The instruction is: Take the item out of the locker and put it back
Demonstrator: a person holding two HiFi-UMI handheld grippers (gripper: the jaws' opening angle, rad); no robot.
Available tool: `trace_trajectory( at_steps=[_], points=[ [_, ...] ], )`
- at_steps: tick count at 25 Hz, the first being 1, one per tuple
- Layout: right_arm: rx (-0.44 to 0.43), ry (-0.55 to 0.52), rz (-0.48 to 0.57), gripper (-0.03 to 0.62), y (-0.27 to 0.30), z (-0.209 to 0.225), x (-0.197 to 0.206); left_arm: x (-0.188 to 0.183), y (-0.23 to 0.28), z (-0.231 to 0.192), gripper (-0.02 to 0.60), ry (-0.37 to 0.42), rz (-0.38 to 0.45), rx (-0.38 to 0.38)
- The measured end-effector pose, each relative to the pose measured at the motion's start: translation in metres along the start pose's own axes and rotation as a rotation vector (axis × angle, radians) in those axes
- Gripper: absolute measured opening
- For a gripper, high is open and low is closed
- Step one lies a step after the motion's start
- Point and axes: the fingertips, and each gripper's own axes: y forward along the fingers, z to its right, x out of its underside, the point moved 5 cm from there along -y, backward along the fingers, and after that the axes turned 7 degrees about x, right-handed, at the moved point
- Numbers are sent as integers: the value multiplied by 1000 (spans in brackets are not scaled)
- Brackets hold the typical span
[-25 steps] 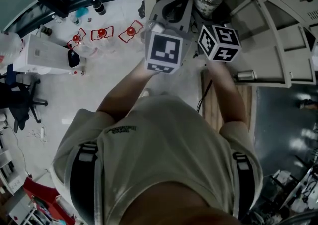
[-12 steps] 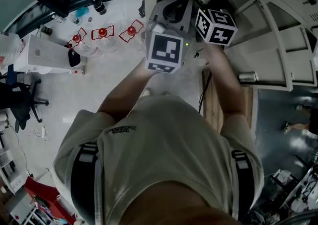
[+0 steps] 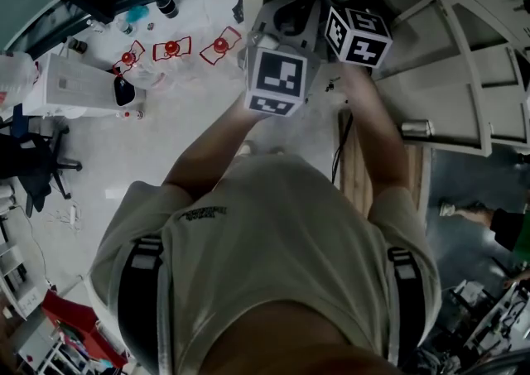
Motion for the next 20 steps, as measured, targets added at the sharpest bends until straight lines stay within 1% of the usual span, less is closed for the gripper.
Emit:
trace_trajectory(
  at_steps=[7, 13, 14, 15, 20],
  points=[
    [-7, 7, 16, 373, 2, 1, 2, 1, 0, 2, 14, 1, 1, 5],
    [-19, -3, 7, 379, 5, 1, 6, 6, 0, 3, 14, 1, -17, 4],
    [-26, -4, 2, 402, 7, 0, 7, 7, 0, 2, 14, 3, -20, 2],
    [-32, -3, 1, 449, 9, 0, 8, 8, 1, 2, 14, 4, -22, 0],
    [-4, -17, 49, 451, -3, 8, -1, 7, 0, 0, 14, -8, -18, -9]
  ],
)
